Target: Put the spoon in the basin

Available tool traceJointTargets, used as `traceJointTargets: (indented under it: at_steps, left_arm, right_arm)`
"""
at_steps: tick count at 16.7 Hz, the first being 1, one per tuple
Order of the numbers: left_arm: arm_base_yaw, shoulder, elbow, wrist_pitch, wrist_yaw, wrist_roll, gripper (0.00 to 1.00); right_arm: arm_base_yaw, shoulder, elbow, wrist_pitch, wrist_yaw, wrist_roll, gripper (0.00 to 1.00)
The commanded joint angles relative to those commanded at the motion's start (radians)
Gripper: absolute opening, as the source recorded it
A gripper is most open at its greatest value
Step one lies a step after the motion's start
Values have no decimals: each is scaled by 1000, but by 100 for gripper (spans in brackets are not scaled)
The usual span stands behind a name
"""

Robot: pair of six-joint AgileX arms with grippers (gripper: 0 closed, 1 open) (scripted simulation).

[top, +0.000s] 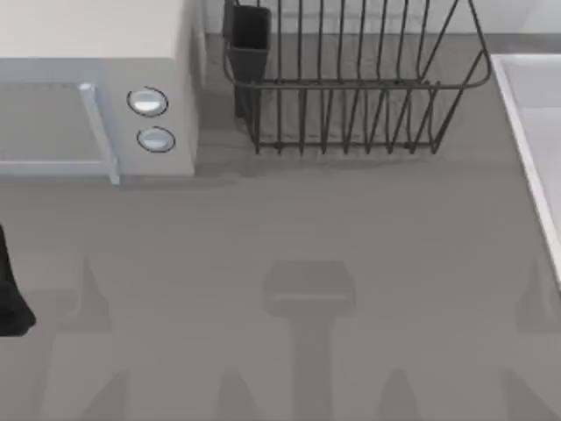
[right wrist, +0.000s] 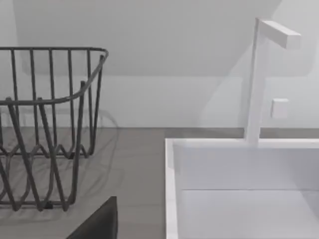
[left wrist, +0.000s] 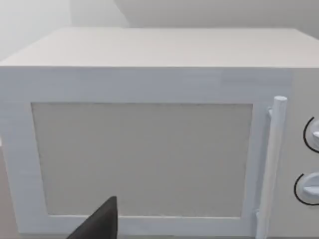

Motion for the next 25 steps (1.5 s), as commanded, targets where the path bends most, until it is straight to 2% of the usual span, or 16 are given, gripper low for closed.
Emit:
traceJointTargets:
  at_steps: [3, 6, 18, 22, 25]
  left_arm:
    - [0, 0, 0, 0, 0, 0, 100]
    - [0, 0, 0, 0, 0, 0, 100]
    - [0, 0, 0, 0, 0, 0, 100]
    - [0, 0, 0, 0, 0, 0, 100]
    - [0, 0, 0, 0, 0, 0, 100]
  right_arm:
    - [-1, 13, 11, -12, 1, 3, 100]
    - [-6, 109, 91, -102, 4, 23, 100]
    - [-20, 1082, 665, -855, 3, 181, 100]
    - [-22, 1280, 798, -1019, 3, 215, 100]
    - [-23, 1340, 840, -1066, 4, 225, 100]
